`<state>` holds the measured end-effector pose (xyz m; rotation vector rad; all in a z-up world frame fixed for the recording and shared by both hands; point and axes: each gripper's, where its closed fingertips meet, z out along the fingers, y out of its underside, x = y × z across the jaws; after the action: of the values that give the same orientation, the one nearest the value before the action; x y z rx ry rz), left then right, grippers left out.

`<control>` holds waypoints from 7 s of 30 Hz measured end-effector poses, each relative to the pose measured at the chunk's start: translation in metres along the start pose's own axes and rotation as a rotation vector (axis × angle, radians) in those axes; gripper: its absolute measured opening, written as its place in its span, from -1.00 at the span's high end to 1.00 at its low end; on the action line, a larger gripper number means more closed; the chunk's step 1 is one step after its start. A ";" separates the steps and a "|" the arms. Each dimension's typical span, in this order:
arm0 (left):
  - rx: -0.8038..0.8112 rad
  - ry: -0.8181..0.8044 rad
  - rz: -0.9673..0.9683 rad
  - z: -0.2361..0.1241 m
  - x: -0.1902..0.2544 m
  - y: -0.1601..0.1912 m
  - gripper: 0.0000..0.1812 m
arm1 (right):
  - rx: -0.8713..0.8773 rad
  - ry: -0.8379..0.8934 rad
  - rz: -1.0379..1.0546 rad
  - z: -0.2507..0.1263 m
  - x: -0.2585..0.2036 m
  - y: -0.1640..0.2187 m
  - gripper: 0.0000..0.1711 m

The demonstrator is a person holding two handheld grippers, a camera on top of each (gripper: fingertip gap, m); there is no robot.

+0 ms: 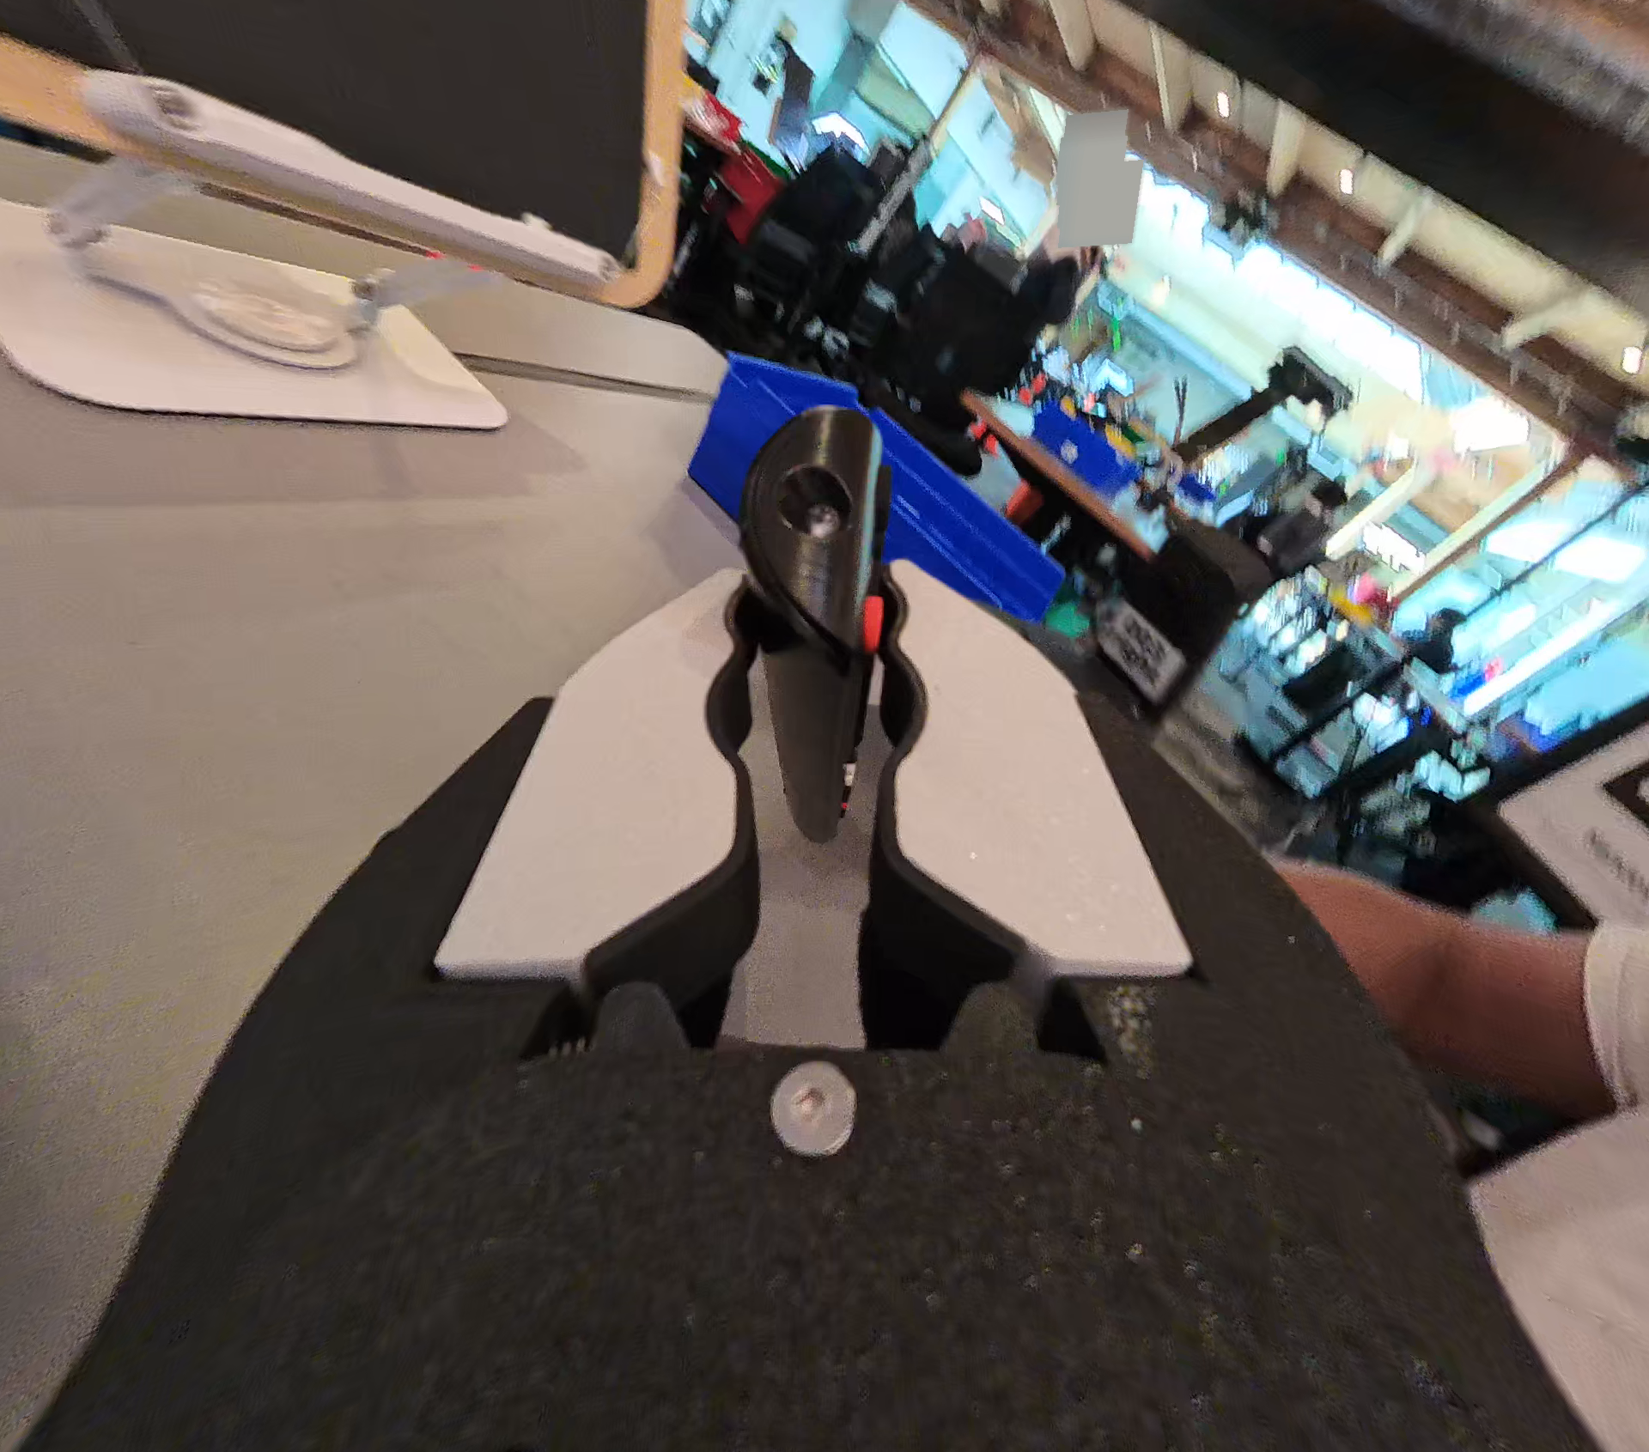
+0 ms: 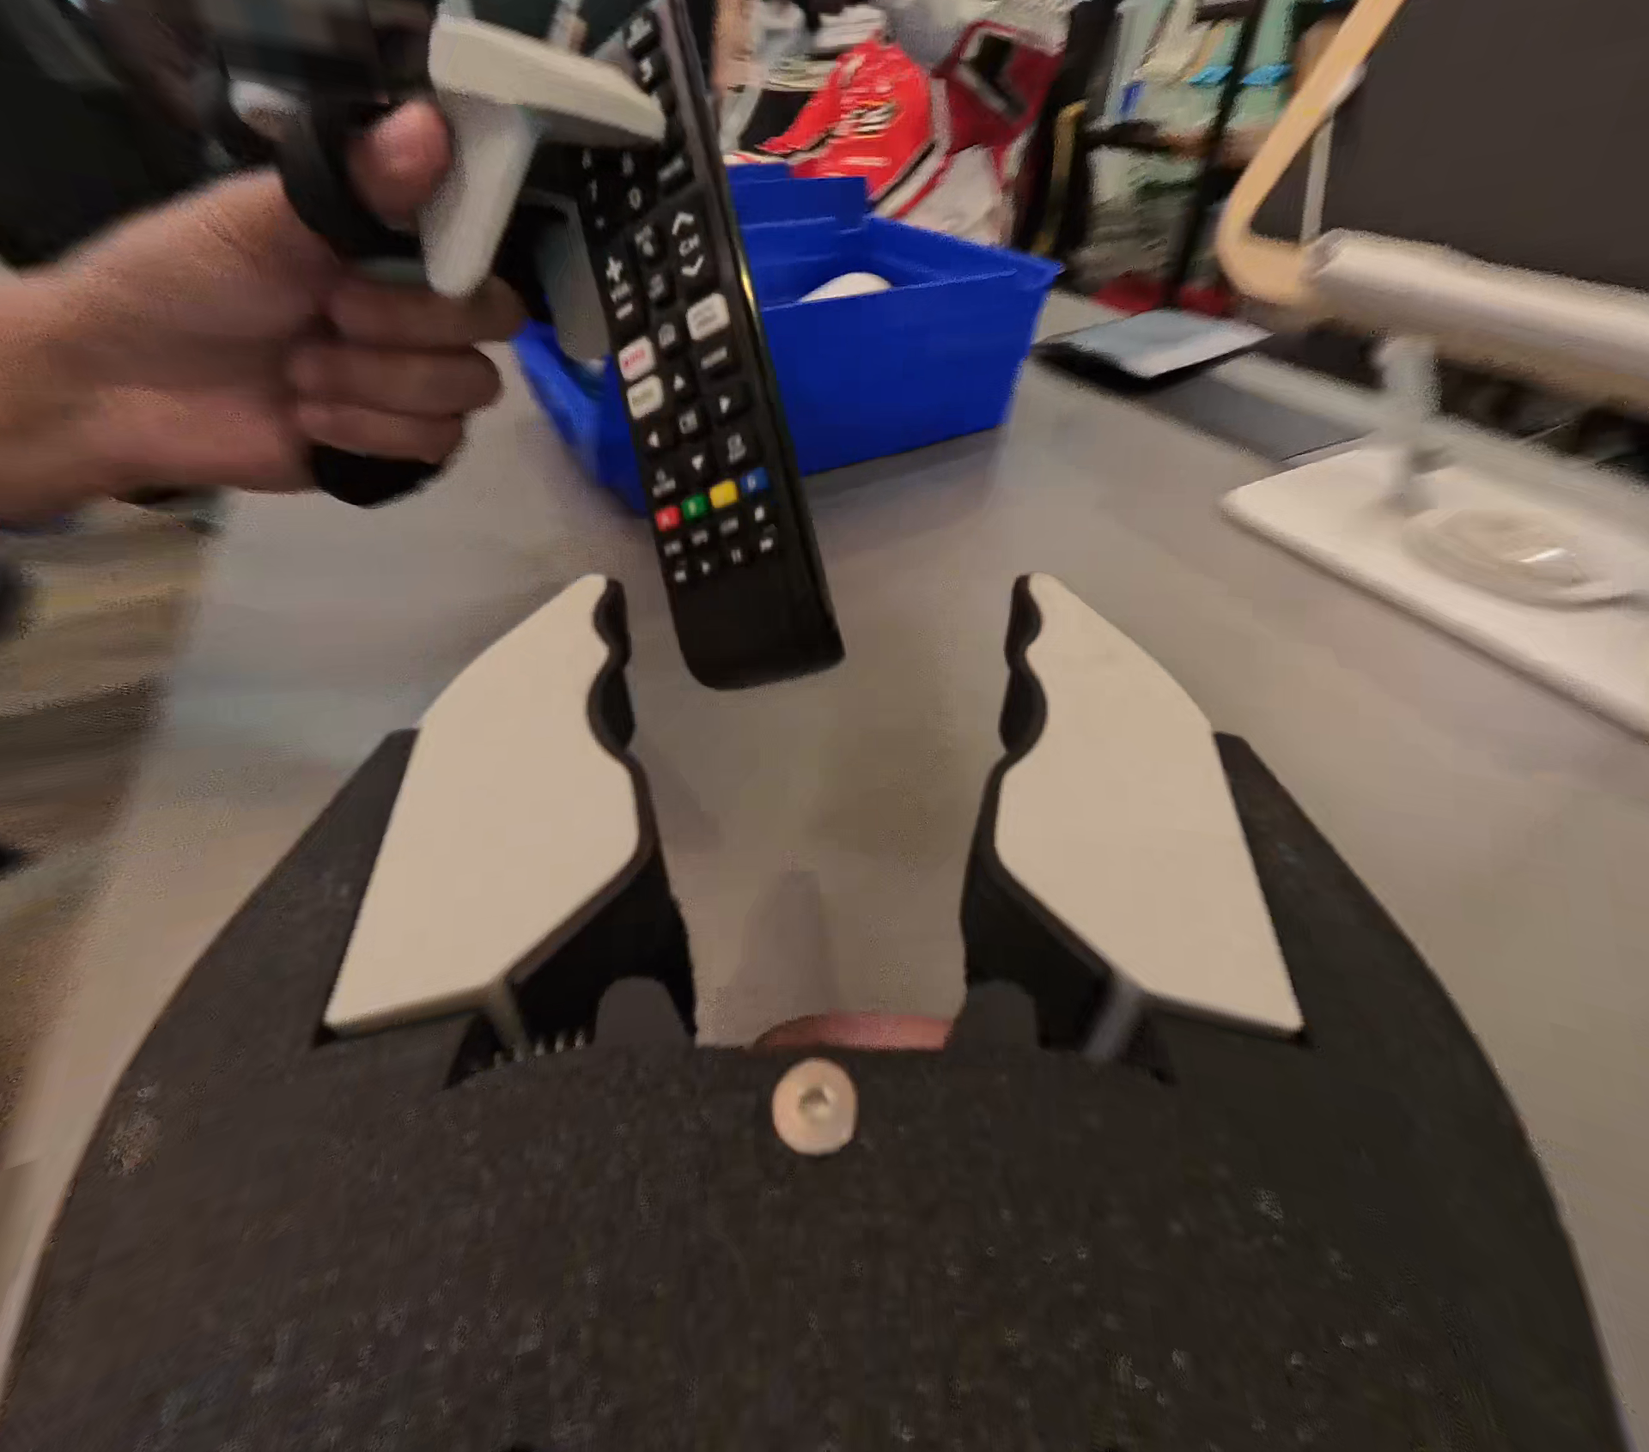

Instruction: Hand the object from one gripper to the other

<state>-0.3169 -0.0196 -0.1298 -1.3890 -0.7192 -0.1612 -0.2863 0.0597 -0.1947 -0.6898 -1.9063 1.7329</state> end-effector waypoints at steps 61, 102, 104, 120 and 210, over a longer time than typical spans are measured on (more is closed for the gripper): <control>-0.069 0.554 -0.025 0.012 0.095 0.036 0.75 | 0.081 -0.977 0.860 -0.024 -0.103 -0.041 0.35; -0.119 0.062 0.334 0.004 0.000 0.021 0.32 | 0.074 0.223 -0.558 -0.026 -0.018 -0.036 0.73; -0.153 0.113 0.451 0.000 0.010 0.024 0.31 | 0.120 0.092 -0.317 -0.029 -0.016 -0.044 0.73; -0.155 0.383 0.325 -0.005 0.051 0.037 0.42 | 0.216 -0.628 0.461 -0.051 -0.029 -0.051 0.73; -0.388 0.525 0.192 0.019 0.086 0.104 0.72 | 0.278 -0.623 0.500 -0.017 -0.068 -0.061 0.71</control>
<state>-0.2039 0.0454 -0.1690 -1.6795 -0.1153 -0.5126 -0.2267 0.0236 -0.1330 -0.5945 -1.8957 2.7240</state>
